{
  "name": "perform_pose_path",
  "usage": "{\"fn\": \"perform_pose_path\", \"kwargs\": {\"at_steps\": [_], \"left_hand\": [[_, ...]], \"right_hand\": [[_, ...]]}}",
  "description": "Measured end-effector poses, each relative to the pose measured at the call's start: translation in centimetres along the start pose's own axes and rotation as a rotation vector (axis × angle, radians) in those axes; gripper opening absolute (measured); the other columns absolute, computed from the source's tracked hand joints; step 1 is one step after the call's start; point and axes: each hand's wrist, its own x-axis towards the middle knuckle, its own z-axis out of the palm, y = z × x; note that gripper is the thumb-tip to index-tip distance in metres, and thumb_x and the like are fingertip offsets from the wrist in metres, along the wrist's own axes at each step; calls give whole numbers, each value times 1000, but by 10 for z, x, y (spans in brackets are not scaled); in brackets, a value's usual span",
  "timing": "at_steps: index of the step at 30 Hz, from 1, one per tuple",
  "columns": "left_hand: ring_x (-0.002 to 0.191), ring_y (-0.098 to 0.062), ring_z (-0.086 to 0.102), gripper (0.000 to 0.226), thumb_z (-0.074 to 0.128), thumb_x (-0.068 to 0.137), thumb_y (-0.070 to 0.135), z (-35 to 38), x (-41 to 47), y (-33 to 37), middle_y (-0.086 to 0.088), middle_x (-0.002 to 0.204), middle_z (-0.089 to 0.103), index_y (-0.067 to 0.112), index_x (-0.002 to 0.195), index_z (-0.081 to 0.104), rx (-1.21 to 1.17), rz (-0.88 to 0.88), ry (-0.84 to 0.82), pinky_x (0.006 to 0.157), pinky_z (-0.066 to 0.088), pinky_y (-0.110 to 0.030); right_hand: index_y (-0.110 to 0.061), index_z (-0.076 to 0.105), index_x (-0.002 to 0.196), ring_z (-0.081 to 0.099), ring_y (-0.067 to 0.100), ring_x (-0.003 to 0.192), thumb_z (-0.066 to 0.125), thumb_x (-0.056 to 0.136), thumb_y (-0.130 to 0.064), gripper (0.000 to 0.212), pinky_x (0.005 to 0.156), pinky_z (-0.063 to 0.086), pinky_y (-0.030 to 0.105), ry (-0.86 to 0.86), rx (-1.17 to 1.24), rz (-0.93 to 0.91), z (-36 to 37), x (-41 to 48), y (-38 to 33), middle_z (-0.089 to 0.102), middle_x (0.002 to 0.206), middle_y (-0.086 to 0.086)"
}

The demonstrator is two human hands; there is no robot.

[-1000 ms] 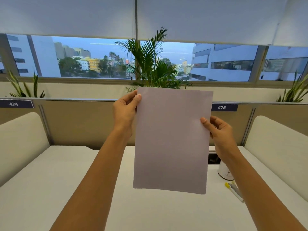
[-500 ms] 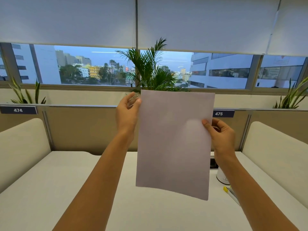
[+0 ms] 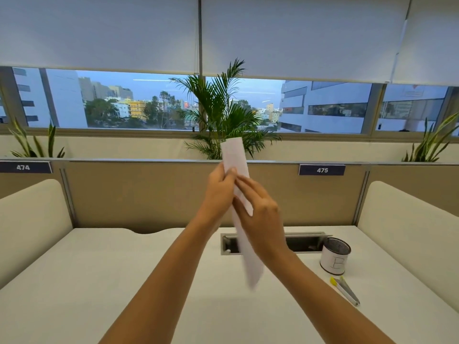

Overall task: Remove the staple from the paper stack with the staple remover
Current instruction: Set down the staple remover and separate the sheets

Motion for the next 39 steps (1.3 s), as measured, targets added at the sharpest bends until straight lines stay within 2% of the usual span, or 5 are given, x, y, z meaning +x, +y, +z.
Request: {"fn": "perform_pose_path", "kwargs": {"at_steps": [4,7,11,18,39], "left_hand": [[82,-18,60,18,37,97,7,-31,9,6,-6,94,62,12,106,52,-3,19,14,69,52,-25],[85,-16,62,21,39,97,10,-56,11,12,-2,98,64,15,111,53,5,-2,-35,70,54,-23],[83,-12,61,24,38,98,11,-72,14,12,2,96,64,16,116,52,56,-6,-41,66,52,-21],[89,-16,61,29,39,97,11,-77,18,1,-1,102,63,12,125,50,113,-24,-10,72,50,-29],[85,-16,63,24,46,95,8,-79,24,-6,0,95,66,10,116,58,99,-29,67,73,51,-29]], "right_hand": [[-21,55,126,55,6,115,53,92,-31,35,100,45,26,42,117,70,-18,9,14,60,126,-5],[-30,44,133,46,8,124,54,90,-39,46,104,40,29,212,301,458,-41,32,35,48,133,-10],[-22,29,143,38,16,133,50,89,-46,63,98,36,26,42,543,758,-52,49,54,36,148,0],[-16,62,108,61,7,86,60,88,-23,21,69,48,16,121,686,685,-53,61,55,66,97,-4],[-6,66,103,59,15,87,62,86,-19,22,87,52,33,187,724,741,-53,68,58,66,88,0]]}}
